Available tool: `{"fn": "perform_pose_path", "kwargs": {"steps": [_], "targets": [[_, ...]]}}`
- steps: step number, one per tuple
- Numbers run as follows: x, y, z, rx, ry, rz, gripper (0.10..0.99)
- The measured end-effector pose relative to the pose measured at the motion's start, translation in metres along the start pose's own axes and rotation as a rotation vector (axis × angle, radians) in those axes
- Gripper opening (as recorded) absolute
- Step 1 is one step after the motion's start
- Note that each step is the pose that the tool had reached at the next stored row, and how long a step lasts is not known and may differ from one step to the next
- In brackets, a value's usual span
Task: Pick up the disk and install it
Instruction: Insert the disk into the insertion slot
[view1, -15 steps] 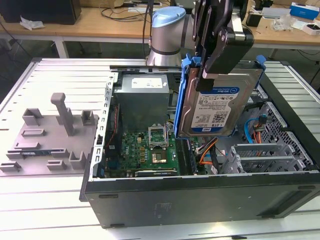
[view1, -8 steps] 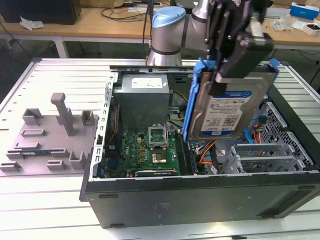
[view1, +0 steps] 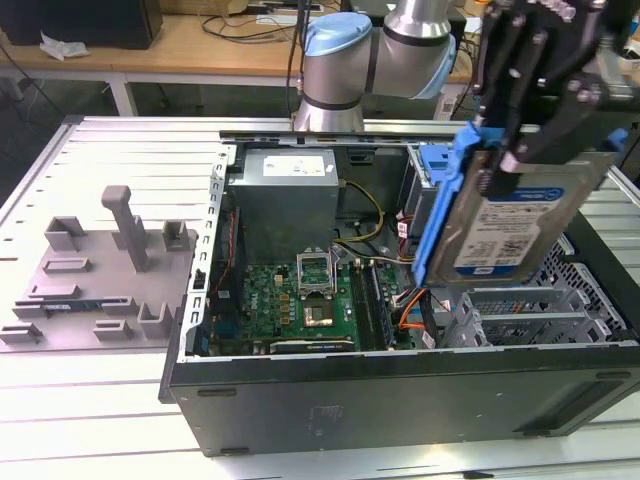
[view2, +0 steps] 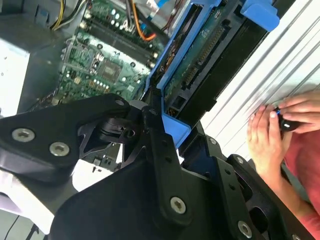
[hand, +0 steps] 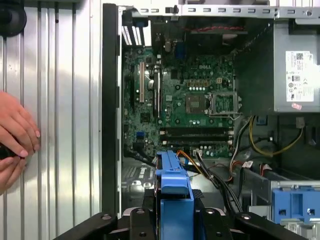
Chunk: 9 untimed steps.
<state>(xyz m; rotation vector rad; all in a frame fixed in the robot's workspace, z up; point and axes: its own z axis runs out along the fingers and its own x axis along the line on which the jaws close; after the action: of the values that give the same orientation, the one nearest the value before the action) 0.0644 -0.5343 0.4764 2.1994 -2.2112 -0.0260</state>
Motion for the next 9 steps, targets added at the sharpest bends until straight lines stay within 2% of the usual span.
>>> {"fn": "perform_pose_path", "kwargs": {"steps": [4,7,9], "targets": [[0.0037,-0.0247,-0.0001,0.000,0.0000,0.000,0.365],[0.0051,-0.0396,-0.0001,0.000,0.0000,0.000,0.365],[0.0053,-0.0454,0.0001,0.000,-0.0001,0.000,0.365]]}}
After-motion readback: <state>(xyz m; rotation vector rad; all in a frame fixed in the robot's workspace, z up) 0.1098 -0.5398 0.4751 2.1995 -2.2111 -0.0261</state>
